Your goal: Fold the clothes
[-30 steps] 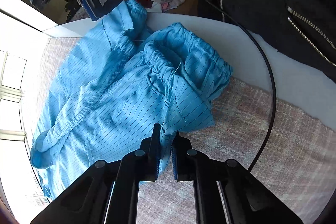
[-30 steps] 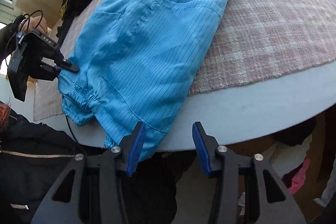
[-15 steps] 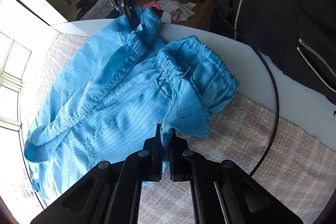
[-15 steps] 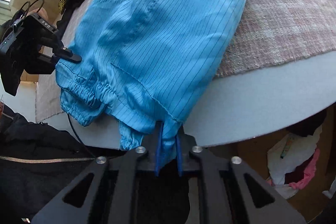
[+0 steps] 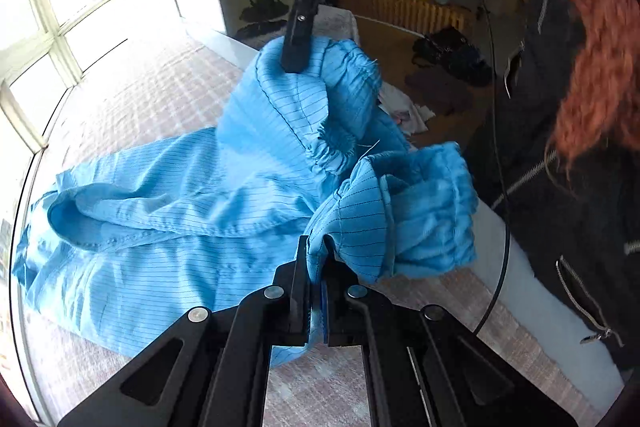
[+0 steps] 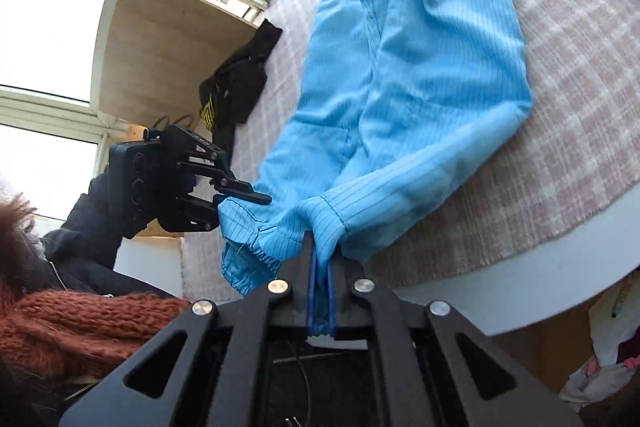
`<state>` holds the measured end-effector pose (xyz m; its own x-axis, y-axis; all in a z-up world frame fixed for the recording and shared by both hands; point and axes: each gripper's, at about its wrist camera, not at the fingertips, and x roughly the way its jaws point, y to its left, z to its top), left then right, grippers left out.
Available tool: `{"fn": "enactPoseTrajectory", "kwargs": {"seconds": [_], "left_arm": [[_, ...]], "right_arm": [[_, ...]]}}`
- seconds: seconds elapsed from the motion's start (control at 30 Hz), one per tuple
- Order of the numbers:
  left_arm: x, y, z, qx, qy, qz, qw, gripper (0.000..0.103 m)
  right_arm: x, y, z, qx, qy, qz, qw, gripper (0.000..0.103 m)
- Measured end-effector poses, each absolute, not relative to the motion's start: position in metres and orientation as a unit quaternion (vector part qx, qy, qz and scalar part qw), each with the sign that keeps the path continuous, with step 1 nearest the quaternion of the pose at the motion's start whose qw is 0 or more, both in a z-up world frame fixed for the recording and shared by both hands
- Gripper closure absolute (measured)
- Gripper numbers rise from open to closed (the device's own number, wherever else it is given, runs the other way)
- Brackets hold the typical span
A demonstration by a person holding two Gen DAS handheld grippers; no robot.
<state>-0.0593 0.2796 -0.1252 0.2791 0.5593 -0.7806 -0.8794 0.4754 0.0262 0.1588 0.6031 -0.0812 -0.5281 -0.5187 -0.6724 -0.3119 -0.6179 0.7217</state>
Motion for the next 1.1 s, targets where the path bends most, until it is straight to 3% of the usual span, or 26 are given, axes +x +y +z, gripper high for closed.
{"fn": "enactPoseTrajectory", "kwargs": {"seconds": [0.17,0.3,0.4,0.5,0.6,0.67,0.73,0.93,1.1], "left_arm": [[-0.167,0.325,-0.128,-0.320,0.246,0.545,0.735,0.100],[-0.255,0.367,-0.184,-0.438,0.202,0.574,0.662,0.100],[-0.293,0.384,-0.232,-0.527,0.186,0.568,0.604,0.098],[-0.299,0.378,-0.234,-0.533,0.156,0.573,0.603,0.091],[-0.288,0.372,-0.225,-0.524,0.165,0.575,0.606,0.078],[-0.280,0.369,-0.218,-0.517,0.173,0.576,0.609,0.073],[-0.272,0.365,-0.213,-0.511,0.181,0.579,0.609,0.071],[-0.250,0.355,-0.204,-0.504,0.189,0.593,0.599,0.071],[-0.215,0.342,-0.213,-0.528,0.172,0.581,0.595,0.071]], "right_arm": [[0.114,0.686,-0.067,0.444,-0.449,-0.773,0.060,0.099],[0.078,0.760,-0.109,0.471,-0.458,-0.754,0.018,0.098],[0.061,0.799,-0.149,0.513,-0.473,-0.715,-0.040,0.089],[0.058,0.813,-0.151,0.495,-0.500,-0.710,-0.024,0.087],[0.054,0.812,-0.130,0.490,-0.482,-0.726,0.003,0.077],[0.050,0.813,-0.123,0.472,-0.506,-0.721,0.031,0.056],[0.048,0.818,-0.130,0.451,-0.564,-0.690,0.049,0.045],[0.062,0.825,-0.110,0.443,-0.526,-0.726,-0.009,0.045],[0.085,0.783,-0.100,0.483,-0.407,-0.773,-0.063,0.045]]}}
